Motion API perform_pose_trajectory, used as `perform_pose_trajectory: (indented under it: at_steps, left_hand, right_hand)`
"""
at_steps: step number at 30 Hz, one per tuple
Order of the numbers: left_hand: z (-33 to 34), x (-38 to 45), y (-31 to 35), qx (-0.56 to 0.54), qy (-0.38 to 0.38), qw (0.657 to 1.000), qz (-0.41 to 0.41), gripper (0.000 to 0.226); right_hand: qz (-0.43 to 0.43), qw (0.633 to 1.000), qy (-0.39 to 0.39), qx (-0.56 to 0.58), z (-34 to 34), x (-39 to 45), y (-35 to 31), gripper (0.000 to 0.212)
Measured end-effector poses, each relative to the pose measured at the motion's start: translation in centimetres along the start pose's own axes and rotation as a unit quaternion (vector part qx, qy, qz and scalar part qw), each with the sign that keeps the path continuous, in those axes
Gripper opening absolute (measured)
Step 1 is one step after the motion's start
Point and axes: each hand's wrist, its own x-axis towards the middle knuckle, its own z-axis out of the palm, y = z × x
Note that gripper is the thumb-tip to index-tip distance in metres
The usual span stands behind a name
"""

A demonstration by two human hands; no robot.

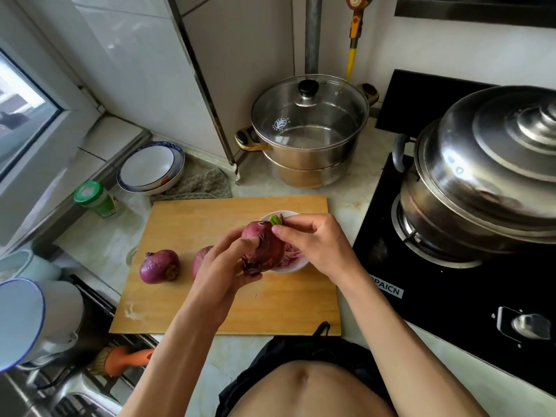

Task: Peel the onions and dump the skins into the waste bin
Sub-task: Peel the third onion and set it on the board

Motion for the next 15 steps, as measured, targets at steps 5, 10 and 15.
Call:
perform_pose_trajectory:
  at_steps: [5,10,15]
  left_hand:
    - [0.3,0.4,-0.1,0.001,0.018,1.000,-0.006,0.045]
    - [0.7,0.6,0.1,0.031,0.048,0.998,0.023,0.035]
    - [1.0,0.7,0.4,0.058,0.074,0.994,0.047,0.027]
  right_hand:
    - [0.019,1.000,-0.008,0.014,-0.5,0.0,0.5,0.032]
    - [0.012,1.000,0.006,-0.001,-0.3,0.3,0.0,0.019]
    - [-0.018,0.998,0.044,-0.035,0.6,0.4,-0.1,0.025]
